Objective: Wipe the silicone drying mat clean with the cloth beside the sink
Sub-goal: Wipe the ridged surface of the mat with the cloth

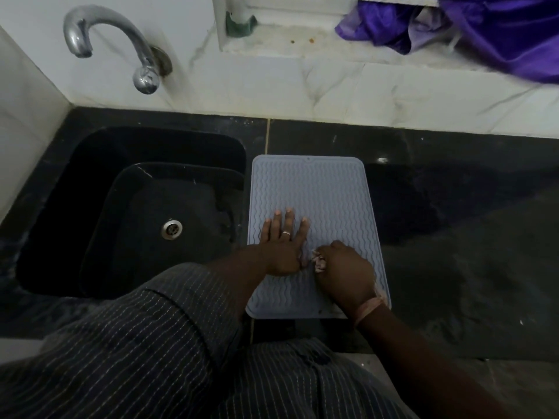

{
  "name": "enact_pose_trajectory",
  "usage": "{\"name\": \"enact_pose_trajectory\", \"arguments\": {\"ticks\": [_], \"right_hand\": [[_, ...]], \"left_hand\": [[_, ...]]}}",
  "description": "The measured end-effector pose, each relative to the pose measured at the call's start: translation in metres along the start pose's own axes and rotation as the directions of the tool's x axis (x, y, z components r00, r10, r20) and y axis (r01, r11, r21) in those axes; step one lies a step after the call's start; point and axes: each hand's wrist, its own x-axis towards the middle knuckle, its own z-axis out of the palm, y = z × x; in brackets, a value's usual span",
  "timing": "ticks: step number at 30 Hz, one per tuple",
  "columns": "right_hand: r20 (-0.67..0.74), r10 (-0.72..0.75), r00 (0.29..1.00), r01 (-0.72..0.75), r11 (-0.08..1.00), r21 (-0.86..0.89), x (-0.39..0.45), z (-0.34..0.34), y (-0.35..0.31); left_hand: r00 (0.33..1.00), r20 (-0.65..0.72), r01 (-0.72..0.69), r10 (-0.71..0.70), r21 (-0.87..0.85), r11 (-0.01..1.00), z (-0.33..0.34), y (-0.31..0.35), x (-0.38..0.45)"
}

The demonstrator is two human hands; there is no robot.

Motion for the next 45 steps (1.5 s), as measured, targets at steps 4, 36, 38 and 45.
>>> {"name": "enact_pose_trajectory", "arguments": {"ticks": [4, 36, 38, 45], "right_hand": [[-0.04, -0.014, 0.999, 0.014, 1.0, -0.001, 0.015, -0.001, 0.003], [-0.048, -0.056, 0.997, 0.06, 0.995, 0.085, 0.062, -0.001, 0.008], [-0.033, -0.066, 0.997, 0.068, 0.994, 0.083, 0.071, -0.001, 0.009], [-0.05, -0.009, 0.999, 0.013, 0.997, 0.073, 0.084, -0.001, 0.006]], "left_hand": [[1.0, -0.005, 0.015, -0.015, 0.01, 1.0, 0.0, 0.001, 0.001], [0.999, 0.039, 0.01, -0.011, 0.026, 1.0, -0.009, 0.004, -0.001], [0.999, 0.032, 0.013, -0.015, 0.039, 0.999, -0.009, 0.004, -0.002], [0.999, 0.033, 0.011, -0.011, -0.019, 1.0, -0.007, 0.002, 0.0]]}}
